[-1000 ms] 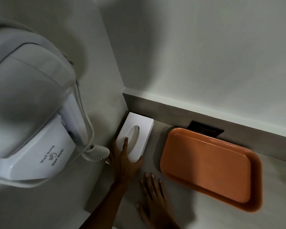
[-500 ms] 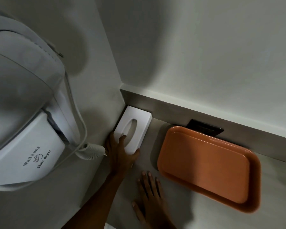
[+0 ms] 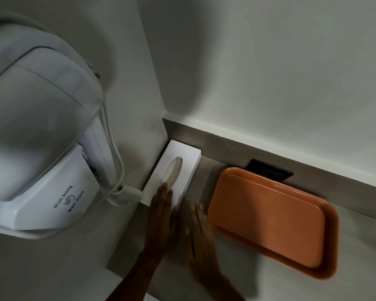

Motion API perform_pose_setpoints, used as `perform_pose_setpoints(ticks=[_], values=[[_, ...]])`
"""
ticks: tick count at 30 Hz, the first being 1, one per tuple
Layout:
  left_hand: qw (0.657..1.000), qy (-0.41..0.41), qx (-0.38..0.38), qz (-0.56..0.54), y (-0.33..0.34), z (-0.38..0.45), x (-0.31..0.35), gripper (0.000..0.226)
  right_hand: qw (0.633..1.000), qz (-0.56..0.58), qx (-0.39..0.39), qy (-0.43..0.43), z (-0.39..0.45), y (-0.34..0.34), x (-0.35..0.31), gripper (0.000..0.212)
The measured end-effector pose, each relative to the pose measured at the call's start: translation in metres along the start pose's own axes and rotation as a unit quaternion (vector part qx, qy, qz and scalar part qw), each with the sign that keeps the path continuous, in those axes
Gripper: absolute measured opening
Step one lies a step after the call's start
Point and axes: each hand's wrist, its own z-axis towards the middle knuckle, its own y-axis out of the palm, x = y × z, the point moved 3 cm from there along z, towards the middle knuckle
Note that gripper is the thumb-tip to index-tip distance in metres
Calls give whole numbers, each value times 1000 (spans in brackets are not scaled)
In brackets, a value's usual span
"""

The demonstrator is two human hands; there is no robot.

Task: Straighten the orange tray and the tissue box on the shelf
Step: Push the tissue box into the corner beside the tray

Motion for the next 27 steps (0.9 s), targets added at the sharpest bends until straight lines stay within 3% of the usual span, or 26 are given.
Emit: perform_pose_setpoints(ticks=[3,8,10,12,15,21,27], values=[[999,7,-27,31,-3,-6,-1,62,999,-54,-6,0,52,-9,-4,66],[986,8,-90,142,-2,-5,3,66,981,-148,-124,1,97,-1,20,70],[985,5,-75,153,-2,-4,3,62,978,-156,-141,8,102,2,29,72],[987,0,-33,159,-4,0,0,62,977,-158,-142,3,106,3,32,73],[980,55,-13,189,-6,6,-11,63,973,-191,-131,-11,116,7,29,74],[972,80,-36,219,1,8,-26,64,970,-205,-134,4,120,9,28,76],[979,91,-60,175,-1,8,-33,65,974,-193,-121,-5,113,-2,15,71]])
